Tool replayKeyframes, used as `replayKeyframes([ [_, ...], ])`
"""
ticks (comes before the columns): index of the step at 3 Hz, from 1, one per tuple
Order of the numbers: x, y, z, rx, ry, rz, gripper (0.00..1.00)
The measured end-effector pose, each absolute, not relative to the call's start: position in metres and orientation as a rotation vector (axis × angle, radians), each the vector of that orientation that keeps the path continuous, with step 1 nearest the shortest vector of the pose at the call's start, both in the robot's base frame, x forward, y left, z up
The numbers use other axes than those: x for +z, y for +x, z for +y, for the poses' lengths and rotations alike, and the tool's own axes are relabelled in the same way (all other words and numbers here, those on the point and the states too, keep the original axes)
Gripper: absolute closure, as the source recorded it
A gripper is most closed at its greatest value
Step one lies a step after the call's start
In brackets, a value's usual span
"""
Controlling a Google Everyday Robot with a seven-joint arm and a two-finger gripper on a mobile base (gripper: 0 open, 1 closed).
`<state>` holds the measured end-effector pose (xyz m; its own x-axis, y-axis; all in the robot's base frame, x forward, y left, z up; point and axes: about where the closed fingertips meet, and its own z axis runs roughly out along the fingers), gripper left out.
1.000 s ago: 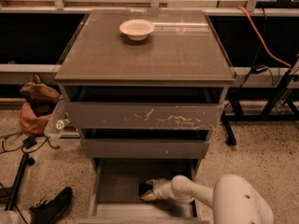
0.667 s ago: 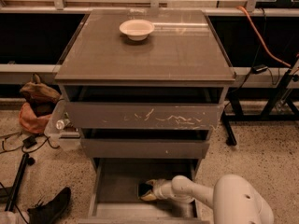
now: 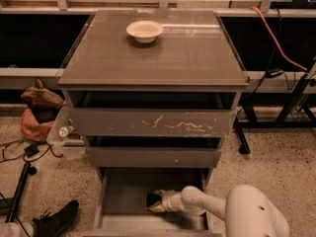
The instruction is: Place sponge into bottom drawer
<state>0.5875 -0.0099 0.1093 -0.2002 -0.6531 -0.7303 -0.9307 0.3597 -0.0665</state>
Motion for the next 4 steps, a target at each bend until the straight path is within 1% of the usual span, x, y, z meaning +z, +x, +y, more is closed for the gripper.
replayKeyframes([
  [1,0.109,0.587,-0.010,0.520,-1.373,1.942,0.06],
  [2,0.109,0.587,-0.010,0.520,-1.373,1.942,0.00],
  [3,0.126,0.564,0.000,0.510,-1.401,1.943,0.00],
  [4,0.136,0.566,-0.008,0.486,-1.382,1.948,0.00],
])
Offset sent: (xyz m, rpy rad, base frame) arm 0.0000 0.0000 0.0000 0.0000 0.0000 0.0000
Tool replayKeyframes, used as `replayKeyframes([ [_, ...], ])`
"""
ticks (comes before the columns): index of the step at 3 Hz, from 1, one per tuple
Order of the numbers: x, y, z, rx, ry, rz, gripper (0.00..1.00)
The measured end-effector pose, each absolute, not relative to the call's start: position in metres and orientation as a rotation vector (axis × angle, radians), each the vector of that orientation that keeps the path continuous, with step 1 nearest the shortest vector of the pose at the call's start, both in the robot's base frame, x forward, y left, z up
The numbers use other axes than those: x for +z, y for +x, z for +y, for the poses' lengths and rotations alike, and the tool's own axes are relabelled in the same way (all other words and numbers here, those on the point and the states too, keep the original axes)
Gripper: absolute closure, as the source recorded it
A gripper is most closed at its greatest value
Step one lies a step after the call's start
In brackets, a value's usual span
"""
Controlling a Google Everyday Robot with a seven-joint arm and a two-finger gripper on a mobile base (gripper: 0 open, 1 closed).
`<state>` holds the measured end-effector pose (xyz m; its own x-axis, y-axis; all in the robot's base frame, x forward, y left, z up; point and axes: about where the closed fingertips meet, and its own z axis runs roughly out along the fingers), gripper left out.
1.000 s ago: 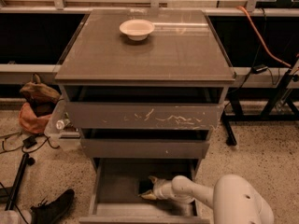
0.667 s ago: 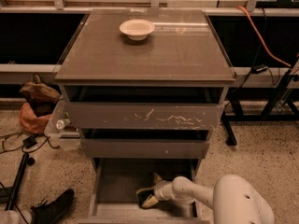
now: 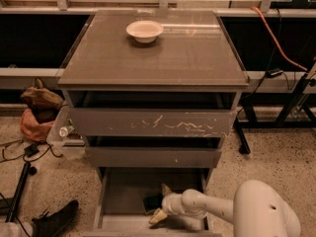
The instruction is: Place sponge into bottom drawer
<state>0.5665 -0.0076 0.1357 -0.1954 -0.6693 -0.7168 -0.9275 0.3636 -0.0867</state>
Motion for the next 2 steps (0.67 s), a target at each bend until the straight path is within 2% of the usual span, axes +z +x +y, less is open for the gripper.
replayKeyframes([
  [1,0.163,0.559,-0.025,0.415,-1.353,1.958,0.00],
  [2,0.245,0.575,-0.096,0.203,-1.196,1.973,0.00],
])
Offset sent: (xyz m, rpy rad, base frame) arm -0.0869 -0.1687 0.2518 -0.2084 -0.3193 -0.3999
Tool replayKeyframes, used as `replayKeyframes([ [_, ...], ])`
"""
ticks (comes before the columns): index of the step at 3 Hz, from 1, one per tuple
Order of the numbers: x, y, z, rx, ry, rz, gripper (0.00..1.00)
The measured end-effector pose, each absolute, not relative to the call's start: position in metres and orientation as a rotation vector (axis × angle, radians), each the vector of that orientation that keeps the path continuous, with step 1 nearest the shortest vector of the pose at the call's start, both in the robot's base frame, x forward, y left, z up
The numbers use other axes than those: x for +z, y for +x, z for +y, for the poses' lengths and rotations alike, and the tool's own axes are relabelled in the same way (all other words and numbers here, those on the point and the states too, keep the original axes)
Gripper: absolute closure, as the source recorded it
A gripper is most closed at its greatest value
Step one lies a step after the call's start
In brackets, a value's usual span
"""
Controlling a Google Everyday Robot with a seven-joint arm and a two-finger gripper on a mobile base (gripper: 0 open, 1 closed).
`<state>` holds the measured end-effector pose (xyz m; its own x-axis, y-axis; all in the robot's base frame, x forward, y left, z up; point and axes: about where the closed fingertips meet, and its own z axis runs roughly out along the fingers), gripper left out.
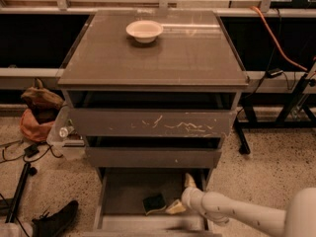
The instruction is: Place sponge into bottom drawer
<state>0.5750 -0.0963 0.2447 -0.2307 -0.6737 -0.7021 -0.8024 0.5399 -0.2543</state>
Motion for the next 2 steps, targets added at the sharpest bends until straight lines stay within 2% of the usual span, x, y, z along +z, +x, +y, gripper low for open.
replayKeyframes([
  [1,0.344,0.572,-0.170,-0.020,-1.018,1.954,0.00],
  [2,0.441,0.541,-0.235,-0.226,-0.827,1.949,0.00],
])
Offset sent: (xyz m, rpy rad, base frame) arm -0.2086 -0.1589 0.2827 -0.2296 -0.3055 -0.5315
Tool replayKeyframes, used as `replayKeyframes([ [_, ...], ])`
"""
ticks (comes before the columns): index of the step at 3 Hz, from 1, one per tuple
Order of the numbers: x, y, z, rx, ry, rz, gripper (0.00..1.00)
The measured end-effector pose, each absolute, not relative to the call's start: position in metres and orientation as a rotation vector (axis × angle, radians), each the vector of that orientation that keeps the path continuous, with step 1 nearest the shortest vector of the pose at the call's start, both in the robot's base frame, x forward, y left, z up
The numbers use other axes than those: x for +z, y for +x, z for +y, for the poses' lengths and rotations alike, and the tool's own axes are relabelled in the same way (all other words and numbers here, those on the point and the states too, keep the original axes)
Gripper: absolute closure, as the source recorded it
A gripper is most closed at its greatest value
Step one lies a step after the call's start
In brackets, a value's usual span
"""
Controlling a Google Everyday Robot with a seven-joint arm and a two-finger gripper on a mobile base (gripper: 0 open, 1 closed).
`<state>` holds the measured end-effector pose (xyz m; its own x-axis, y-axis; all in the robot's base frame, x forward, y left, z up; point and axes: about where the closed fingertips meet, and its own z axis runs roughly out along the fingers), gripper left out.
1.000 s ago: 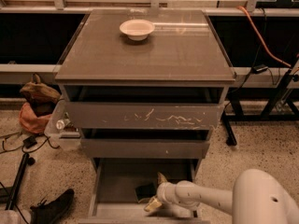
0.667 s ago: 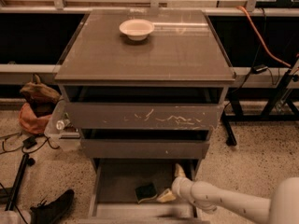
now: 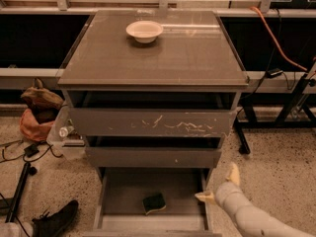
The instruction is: Place sponge into bottom drawer
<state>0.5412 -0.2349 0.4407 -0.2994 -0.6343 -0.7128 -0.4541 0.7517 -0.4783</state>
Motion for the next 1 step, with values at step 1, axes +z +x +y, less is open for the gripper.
replayKeyframes([
  [1,0.5318,0.4902,-0.2715,-0.419,-0.679,1.907,0.00],
])
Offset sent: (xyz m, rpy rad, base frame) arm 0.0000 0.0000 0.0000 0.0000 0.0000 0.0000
